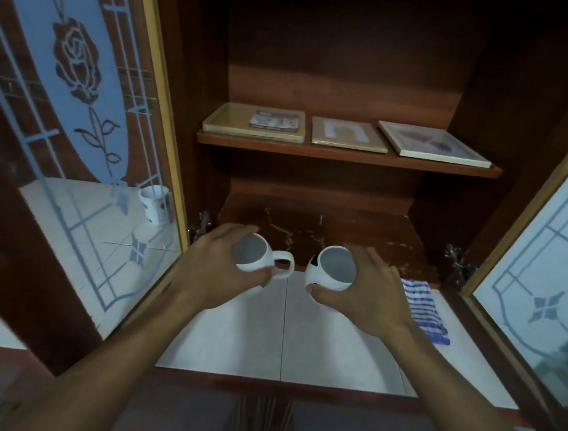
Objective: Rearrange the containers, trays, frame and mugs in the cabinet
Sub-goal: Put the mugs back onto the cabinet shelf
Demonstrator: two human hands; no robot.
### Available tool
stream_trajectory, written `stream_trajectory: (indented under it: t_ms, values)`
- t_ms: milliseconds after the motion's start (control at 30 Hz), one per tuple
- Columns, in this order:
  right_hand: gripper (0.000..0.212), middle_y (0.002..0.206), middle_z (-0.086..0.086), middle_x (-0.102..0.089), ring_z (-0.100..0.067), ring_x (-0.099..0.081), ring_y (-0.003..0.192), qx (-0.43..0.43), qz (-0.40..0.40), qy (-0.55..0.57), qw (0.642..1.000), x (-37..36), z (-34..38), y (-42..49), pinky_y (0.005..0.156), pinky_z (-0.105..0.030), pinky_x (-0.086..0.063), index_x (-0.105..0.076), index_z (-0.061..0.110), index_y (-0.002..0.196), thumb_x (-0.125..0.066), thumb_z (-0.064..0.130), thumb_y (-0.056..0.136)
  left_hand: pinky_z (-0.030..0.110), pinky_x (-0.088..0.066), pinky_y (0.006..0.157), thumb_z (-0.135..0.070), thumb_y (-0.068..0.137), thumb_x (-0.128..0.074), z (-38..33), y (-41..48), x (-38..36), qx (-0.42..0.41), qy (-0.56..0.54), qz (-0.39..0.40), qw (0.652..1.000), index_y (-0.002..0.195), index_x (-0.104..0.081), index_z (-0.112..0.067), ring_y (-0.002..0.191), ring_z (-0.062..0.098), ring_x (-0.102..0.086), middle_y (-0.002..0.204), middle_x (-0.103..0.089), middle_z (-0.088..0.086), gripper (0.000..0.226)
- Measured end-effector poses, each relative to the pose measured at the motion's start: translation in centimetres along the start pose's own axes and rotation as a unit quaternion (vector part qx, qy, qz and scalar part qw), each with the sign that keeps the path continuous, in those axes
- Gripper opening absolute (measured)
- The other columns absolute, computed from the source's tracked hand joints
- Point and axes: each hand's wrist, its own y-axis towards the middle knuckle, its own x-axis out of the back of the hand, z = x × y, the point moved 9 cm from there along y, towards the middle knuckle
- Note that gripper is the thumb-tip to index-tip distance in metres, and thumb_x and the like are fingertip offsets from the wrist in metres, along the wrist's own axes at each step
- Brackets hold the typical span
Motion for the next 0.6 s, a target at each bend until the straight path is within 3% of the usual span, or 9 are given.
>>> stream_trajectory:
  t_ms: [333, 467, 600]
  values:
    - [0.082, 0.117, 0.013, -0.047, -0.013, -0.05, 0.107, 0.005, 0.004, -0.005, 1.0, -2.9, -1.4, 6.1, 0.095, -0.034, -0.035, -0.045, 0.029, 0.129, -0.063, 0.077, 0.066, 0.027, -0.049, 0.09, -0.076, 0.062, -0.063, 2.9, 4.8, -2.5, 0.007, -0.026, -0.013, 1.0, 0.132, -0.056, -0.026, 0.111, 0.01, -0.056, 0.129, -0.057, -0.009, 0.087]
    - [0.079, 0.114, 0.013, -0.048, -0.013, -0.051, 0.105, -0.002, -0.007, 0.002, 1.0, -4.2, -2.3, 7.8, 0.092, -0.033, -0.034, -0.048, 0.03, 0.125, -0.063, 0.079, 0.065, 0.032, -0.051, 0.092, -0.075, 0.062, -0.063, 3.8, 6.6, -4.0, -0.018, -0.039, -0.002, 0.999, 0.133, -0.056, -0.025, 0.114, 0.011, -0.055, 0.132, -0.056, -0.008, 0.087]
    - [0.076, 0.112, 0.013, -0.05, -0.013, -0.053, 0.101, -0.017, -0.017, 0.005, 1.0, -4.6, -3.1, 9.2, 0.089, -0.033, -0.036, -0.05, 0.029, 0.12, -0.065, 0.078, 0.064, 0.023, -0.048, 0.087, -0.071, 0.062, -0.067, 4.4, 8.6, -5.3, -0.015, -0.055, 0.003, 0.998, 0.132, -0.057, -0.025, 0.111, 0.01, -0.056, 0.129, -0.057, -0.008, 0.085]
